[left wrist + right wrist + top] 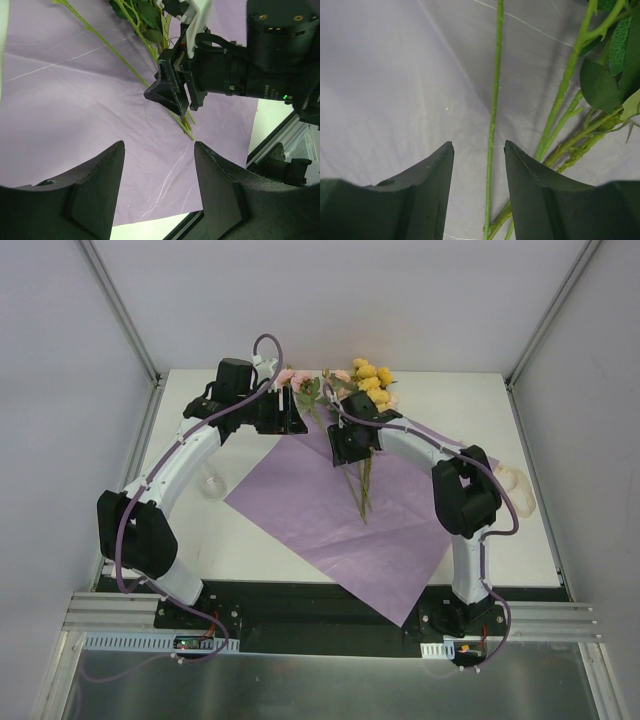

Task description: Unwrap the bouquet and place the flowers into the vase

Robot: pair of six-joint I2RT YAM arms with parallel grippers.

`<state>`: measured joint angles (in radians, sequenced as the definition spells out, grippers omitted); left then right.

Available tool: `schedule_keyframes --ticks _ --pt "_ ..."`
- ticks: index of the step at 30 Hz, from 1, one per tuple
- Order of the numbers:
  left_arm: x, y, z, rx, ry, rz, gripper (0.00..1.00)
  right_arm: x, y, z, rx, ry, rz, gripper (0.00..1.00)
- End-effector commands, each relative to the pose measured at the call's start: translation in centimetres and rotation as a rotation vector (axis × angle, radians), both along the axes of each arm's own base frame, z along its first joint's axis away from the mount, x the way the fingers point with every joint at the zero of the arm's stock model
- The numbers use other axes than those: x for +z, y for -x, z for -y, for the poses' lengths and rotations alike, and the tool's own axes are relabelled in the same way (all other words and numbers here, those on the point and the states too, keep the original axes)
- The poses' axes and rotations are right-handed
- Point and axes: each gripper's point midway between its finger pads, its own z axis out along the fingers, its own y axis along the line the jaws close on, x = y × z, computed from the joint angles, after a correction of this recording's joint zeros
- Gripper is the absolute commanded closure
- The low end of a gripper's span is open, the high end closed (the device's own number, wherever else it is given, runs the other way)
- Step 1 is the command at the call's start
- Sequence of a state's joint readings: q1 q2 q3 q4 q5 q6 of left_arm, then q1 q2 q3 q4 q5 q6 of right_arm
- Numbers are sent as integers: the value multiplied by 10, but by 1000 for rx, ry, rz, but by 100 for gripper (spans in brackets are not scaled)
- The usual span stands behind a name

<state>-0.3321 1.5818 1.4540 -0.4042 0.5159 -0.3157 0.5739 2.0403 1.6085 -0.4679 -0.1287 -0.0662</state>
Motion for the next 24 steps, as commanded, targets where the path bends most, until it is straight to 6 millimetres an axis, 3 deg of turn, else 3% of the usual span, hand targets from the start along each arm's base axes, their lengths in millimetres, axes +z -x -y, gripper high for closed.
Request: schedule_keyframes --ticks 1,5,9,14,17,20,21,24 --pt "9 0 3 -21 34 24 43 -6 -15 11 4 93 56 53" --pt "11 1 6 -34 53 18 43 -20 -14 11 7 102 33 58" --pt "11 0 5 -30 50 23 43 -26 -12 -4 23 41 11 64" --pt "17 3 5 -32 54 38 43 -23 -16 -8 37 27 21 80" --pt "26 6 5 -43 65 58 43 -14 -17 -11 49 10 36 99" --pt "40 12 6 -60 85 86 43 3 -9 -16 79 -40 40 99" --pt "47 16 8 -76 101 96 43 24 -5 -20 85 -93 60 99" --pt "65 23 8 -104 120 151 43 45 12 -24 95 -197 81 99"
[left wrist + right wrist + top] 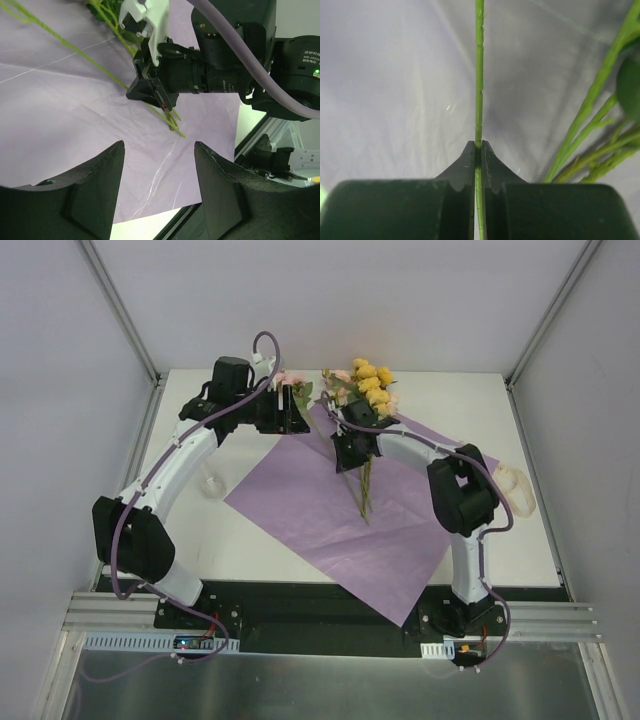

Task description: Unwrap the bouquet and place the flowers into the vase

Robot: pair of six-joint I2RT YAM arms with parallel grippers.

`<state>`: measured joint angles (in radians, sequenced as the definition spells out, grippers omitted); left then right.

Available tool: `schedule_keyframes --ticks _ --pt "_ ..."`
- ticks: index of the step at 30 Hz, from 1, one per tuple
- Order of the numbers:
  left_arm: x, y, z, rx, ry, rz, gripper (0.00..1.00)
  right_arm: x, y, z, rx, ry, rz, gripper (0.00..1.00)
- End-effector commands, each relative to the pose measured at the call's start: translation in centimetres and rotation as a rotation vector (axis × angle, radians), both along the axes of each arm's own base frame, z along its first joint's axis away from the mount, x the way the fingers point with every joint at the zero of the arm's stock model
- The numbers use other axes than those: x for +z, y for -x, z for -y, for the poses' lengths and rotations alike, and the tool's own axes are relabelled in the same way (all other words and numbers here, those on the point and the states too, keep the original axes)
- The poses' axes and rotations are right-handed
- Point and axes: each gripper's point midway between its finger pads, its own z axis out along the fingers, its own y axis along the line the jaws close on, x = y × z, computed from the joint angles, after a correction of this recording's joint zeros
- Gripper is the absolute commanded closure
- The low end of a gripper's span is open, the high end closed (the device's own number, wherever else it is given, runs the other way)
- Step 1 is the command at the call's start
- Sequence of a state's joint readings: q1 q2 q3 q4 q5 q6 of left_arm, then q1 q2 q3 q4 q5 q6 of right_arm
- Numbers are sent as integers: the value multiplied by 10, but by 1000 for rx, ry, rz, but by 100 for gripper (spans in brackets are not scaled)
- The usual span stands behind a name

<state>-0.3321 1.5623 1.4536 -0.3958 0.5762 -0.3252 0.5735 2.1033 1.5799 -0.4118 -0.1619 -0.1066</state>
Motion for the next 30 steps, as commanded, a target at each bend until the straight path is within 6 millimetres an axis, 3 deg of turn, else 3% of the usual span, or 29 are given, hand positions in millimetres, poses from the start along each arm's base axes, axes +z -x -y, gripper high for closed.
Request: schedule_keyframes --ticks 1,2,4,6,8,9,10,14,15,17,18,19,21,23,30 --pt "60 16 2 -64 83 162 43 111 10 -25 51 -278 180 99" --pt "69 19 1 -63 92 183 43 105 19 -22 48 -290 167 99" --pt "85 24 4 -80 128 193 42 131 23 -27 51 -375 219 99" --pt "101 32 7 -86 177 176 42 131 31 -29 75 -414 216 99" --pt "123 42 11 -109 228 181 42 154 31 -37 50 -527 256 99" --pt "130 47 13 -101 255 158 42 149 37 -38 47 -552 242 99" --pt "139 55 14 -106 270 166 43 163 34 -42 52 -603 283 99" --pt "138 70 17 -38 286 147 43 200 47 -38 50 -703 350 99" --pt "128 72 20 -16 299 101 43 203 50 -36 45 -719 369 99" --pt "136 79 23 -6 346 129 43 216 59 -33 52 -748 396 99" --pt "126 78 23 25 359 96 43 232 66 -31 61 -771 435 99" --pt "135 79 23 32 387 131 43 232 71 -28 68 -767 446 99" --pt "127 74 21 95 395 110 31 249 83 -25 105 -776 497 99" --pt "127 71 22 110 403 121 29 251 90 -21 113 -775 513 99" --pt "130 55 30 120 413 128 34 283 126 -19 229 -825 613 99"
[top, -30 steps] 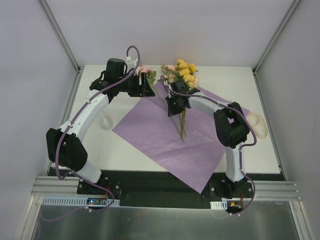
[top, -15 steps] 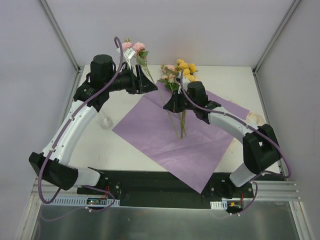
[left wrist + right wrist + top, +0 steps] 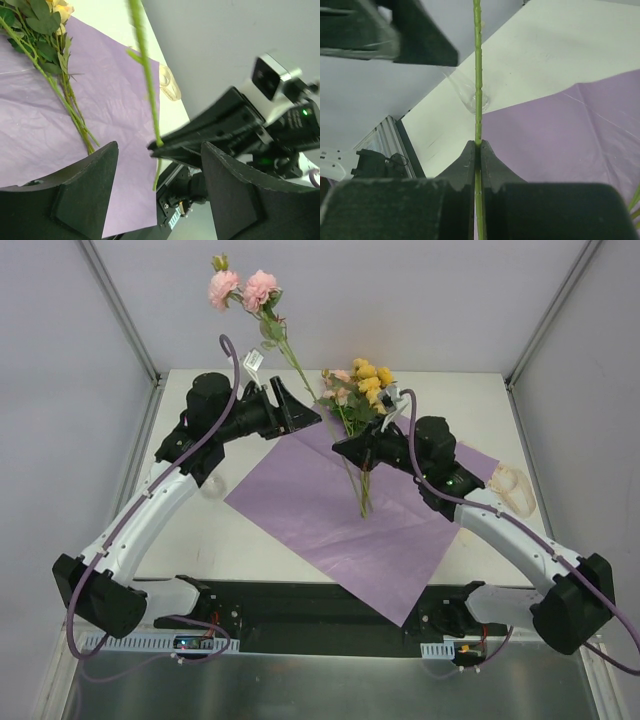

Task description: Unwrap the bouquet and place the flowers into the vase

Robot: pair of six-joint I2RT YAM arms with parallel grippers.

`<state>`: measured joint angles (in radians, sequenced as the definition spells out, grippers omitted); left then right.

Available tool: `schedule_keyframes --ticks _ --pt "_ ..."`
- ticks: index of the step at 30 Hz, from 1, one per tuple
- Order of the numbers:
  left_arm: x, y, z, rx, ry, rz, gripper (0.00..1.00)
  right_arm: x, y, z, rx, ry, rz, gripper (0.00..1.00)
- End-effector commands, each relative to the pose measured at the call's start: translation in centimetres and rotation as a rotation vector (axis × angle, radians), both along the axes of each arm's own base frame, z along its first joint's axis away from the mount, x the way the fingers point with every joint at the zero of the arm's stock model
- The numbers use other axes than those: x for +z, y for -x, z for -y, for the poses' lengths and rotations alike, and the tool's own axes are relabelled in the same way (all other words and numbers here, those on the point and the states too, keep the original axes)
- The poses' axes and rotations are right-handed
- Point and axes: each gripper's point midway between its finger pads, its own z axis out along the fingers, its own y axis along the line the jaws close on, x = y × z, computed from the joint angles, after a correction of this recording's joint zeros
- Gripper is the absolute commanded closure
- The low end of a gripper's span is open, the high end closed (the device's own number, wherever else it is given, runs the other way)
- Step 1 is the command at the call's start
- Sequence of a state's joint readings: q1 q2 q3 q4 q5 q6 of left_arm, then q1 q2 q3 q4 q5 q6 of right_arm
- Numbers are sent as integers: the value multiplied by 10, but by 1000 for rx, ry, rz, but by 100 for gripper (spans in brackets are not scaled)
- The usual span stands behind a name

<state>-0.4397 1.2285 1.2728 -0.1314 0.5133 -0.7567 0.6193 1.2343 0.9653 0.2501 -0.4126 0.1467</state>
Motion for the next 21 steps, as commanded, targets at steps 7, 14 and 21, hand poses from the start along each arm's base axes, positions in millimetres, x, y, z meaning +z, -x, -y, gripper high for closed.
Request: schedule_keyframes --ticks 7,14,21 --pt "30 -10 -2 69 51 123 49 45 44 -15 130 -65 212 99" --pt "33 5 -20 119 30 202 67 42 53 -25 161 -60 208 99" --pt "44 16 -32 151 36 248 70 47 61 -33 191 -68 214 99"
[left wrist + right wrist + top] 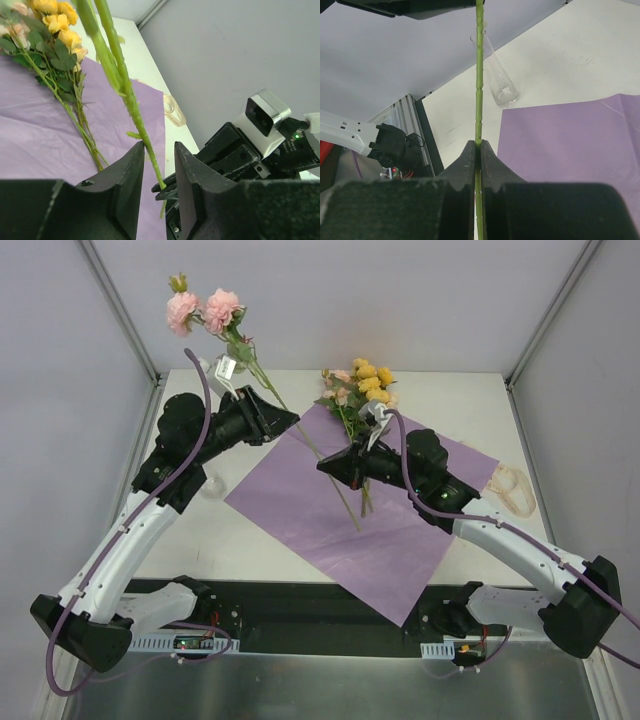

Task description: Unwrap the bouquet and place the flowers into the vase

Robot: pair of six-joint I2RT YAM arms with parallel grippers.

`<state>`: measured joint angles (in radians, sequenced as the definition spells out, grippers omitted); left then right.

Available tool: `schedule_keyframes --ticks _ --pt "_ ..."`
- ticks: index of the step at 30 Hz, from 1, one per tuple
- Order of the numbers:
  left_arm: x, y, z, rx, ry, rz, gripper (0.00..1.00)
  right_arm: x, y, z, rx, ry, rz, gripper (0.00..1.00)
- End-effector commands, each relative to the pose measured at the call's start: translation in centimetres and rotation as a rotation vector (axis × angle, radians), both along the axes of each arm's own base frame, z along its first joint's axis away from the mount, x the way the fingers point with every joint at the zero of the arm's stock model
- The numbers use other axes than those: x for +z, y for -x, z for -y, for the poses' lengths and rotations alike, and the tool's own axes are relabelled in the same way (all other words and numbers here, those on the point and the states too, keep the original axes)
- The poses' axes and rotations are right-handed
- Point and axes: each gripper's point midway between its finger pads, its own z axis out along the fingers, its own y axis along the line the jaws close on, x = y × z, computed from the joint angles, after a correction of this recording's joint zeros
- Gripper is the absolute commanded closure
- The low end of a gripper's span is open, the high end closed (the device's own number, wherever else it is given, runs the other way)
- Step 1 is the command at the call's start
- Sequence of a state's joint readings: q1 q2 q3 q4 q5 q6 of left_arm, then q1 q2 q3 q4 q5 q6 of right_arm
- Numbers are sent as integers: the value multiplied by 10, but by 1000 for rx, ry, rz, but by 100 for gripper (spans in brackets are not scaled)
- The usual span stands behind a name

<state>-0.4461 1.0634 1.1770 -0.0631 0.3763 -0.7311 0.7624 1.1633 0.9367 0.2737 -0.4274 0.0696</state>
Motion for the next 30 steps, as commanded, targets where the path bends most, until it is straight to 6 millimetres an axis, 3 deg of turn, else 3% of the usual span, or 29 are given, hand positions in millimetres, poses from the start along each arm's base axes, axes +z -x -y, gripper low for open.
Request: schedule_keyframes --ticks 1,15,30 --pt "23 5 -8 34 14 109 70 29 6 -7 36 -64 88 99" --pt "28 9 -14 56 21 124 67 38 20 -11 73 -74 115 99" --pt "27 9 -15 67 24 118 73 40 29 -14 93 -70 134 99"
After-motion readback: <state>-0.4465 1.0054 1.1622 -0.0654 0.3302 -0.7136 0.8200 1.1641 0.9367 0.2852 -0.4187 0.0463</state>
